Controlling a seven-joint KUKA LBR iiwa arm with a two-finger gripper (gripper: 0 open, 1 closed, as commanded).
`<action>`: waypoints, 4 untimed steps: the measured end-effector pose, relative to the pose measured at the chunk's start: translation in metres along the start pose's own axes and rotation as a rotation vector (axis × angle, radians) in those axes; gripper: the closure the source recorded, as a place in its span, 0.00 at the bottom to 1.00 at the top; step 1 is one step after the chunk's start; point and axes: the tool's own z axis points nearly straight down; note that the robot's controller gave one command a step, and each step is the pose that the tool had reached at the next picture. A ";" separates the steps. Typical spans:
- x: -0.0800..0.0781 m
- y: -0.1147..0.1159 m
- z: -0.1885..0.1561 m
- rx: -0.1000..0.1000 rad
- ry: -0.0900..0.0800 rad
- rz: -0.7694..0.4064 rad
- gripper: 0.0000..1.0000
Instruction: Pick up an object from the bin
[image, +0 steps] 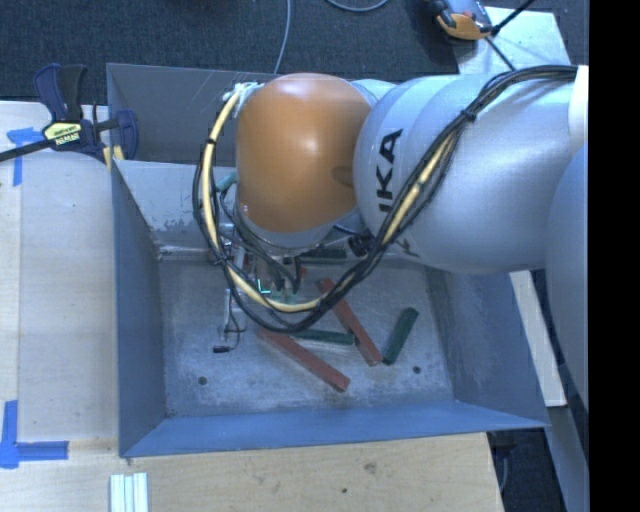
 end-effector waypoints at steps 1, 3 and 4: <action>-0.002 -0.001 -0.005 -0.002 -0.008 0.004 0.00; -0.024 -0.019 0.148 -0.001 -0.007 0.010 0.00; -0.024 -0.019 0.148 -0.001 -0.007 0.011 0.00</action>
Offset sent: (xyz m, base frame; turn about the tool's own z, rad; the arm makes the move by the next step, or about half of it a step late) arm 0.0227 -0.0190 -0.1483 0.0085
